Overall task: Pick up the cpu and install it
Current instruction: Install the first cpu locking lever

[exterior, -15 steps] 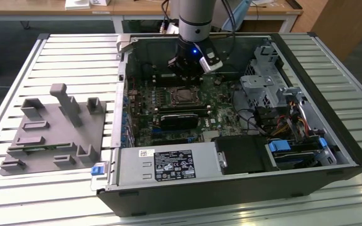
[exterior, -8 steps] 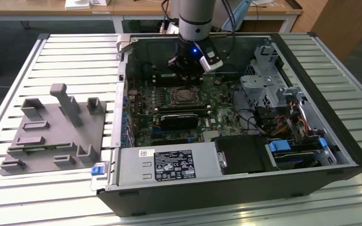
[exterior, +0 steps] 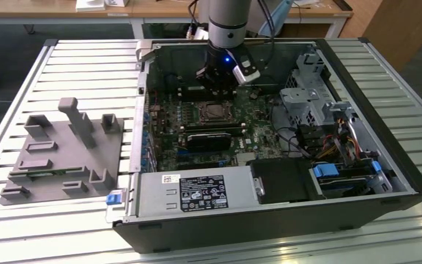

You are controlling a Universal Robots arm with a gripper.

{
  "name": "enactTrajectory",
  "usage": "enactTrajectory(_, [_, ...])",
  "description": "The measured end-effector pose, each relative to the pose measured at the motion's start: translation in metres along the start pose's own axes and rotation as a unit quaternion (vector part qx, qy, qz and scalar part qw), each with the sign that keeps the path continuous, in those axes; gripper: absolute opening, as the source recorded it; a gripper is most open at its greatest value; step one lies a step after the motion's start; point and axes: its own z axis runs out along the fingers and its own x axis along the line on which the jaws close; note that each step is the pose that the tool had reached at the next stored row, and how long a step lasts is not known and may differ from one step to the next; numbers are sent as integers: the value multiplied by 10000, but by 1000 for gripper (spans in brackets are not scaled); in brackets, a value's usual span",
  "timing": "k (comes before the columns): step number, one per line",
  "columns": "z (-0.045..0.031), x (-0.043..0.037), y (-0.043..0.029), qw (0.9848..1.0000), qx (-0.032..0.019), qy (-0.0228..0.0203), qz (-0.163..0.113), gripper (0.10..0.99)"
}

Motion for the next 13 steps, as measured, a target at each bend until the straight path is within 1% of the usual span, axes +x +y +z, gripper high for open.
enactTrajectory(2, [10, 0, 0, 10000, 39, -1, 0, 106])
enactTrajectory(4, [18, 0, 0, 10000, 61, 0, 0, 106])
enactTrajectory(6, [25, 0, -1, 10000, 64, 1, 0, 106])
enactTrajectory(7, [26, 1, -2, 10000, 55, 1, 0, 106])
enactTrajectory(8, [28, 1, -2, 10000, 22, 0, 0, 106])
enactTrajectory(9, [29, 1, -1, 10000, -37, 0, 0, 106])
enactTrajectory(11, [32, 0, 1, 9998, -180, -1, 0, 106])
enactTrajectory(12, [31, 0, 0, 9997, -238, 0, 0, 106])
enactTrajectory(13, [31, 0, 1, 9996, -275, -1, -1, 106])
